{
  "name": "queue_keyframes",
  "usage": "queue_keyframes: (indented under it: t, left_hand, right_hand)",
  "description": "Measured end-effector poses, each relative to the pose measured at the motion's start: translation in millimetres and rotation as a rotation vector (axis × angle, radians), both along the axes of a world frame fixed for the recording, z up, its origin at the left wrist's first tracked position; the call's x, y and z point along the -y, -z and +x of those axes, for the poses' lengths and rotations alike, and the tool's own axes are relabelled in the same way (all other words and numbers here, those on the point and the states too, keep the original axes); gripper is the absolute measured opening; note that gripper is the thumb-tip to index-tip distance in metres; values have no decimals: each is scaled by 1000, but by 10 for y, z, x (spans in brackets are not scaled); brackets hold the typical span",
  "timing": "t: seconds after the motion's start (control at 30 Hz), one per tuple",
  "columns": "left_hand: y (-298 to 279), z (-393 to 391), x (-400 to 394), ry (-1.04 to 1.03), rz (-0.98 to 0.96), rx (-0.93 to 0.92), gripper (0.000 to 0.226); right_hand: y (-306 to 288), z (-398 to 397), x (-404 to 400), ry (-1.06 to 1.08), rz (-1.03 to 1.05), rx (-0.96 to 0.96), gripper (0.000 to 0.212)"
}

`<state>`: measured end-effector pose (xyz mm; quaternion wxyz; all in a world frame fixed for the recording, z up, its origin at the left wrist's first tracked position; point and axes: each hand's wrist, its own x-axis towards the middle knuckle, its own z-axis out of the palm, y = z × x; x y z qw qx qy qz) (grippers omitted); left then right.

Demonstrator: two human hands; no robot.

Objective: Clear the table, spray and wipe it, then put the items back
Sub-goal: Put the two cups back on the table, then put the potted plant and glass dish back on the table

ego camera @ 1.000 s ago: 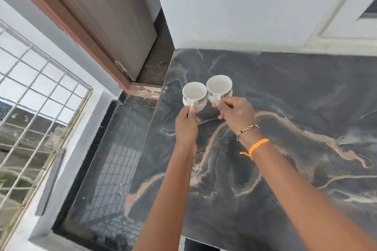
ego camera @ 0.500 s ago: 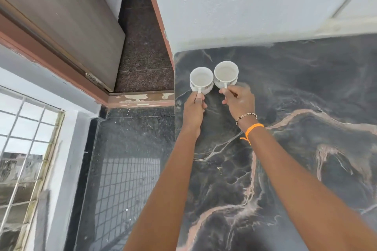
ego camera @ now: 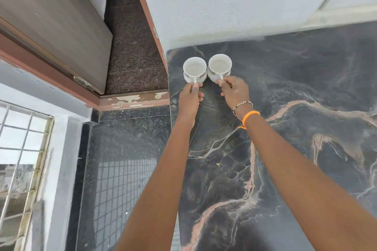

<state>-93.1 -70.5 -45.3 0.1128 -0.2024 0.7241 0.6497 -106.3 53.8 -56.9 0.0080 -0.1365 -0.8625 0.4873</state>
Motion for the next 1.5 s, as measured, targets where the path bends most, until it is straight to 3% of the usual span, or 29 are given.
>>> queue_keyframes:
  t: [0.2,0.3,0.47,0.8,1.13,1.4,1.5]
  left_hand:
    - [-106,393,-119,-190,25,115,23]
    - [-169,704,-337,-114,22,121,11]
    - [-352,1139,-1040,27,30,99,12]
    - [-682,2053,-3258,374,99,-17,12]
    - [-797,2859,-5540,791,184,-62,10]
    - [-624,2976,-7091,999,201,2,13]
    - [-514,2916,-7785,1067,188,10,11]
  right_hand:
    - [-85,233,-157,135,-179,-28,21]
    - [-190,516,-335,143,-262,-25,20]
    - [-404,1139,-964,160,-381,-6,21]
    - [-859,2554,-2991,437,-512,-98,19]
    - [-974,3732,-5051,804,-468,-225,22]
    - [-773,4115,-6506,996,-491,-296,28]
    - [-646,4155,-7152,1066,-454,-237,25]
